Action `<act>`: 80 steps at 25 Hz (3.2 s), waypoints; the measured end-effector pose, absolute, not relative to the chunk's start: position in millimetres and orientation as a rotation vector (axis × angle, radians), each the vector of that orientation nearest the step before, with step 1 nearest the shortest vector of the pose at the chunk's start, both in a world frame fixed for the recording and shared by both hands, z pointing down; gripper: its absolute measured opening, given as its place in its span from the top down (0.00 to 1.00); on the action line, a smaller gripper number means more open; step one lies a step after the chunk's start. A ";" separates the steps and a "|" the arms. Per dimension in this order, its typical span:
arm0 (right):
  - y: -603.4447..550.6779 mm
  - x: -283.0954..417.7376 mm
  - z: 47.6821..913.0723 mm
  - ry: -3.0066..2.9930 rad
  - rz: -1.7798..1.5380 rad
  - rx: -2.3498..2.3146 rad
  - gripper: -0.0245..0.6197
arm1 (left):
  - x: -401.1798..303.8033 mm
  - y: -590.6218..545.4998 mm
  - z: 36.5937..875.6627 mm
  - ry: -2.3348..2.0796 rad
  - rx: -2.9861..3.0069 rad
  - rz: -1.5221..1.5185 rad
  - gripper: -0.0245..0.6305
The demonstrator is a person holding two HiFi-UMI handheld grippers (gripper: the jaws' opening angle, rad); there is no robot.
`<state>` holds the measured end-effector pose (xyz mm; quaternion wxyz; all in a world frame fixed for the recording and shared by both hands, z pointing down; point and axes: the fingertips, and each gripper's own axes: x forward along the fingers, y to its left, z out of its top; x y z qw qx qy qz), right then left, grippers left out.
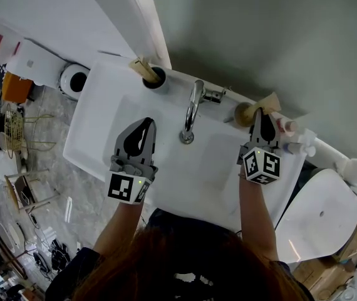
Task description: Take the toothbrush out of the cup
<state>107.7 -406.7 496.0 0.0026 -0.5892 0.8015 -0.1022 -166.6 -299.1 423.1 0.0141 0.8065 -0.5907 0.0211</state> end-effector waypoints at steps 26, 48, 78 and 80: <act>-256.9 104.1 310.9 2.493 0.244 -1.663 0.89 | -154.5 -247.4 327.2 -1.882 2.650 -0.137 0.91; -238.3 137.0 312.7 2.522 0.216 -1.556 0.89 | -144.8 -218.3 322.0 -2.059 2.561 -0.092 0.91; -222.7 13.5 320.0 2.283 0.226 -1.893 0.89 | -267.0 -291.5 336.6 -1.660 2.795 -0.177 0.91; -218.5 -3.3 322.0 2.241 0.221 -1.942 0.89 | -281.1 -298.1 336.2 -1.608 2.826 -0.178 0.91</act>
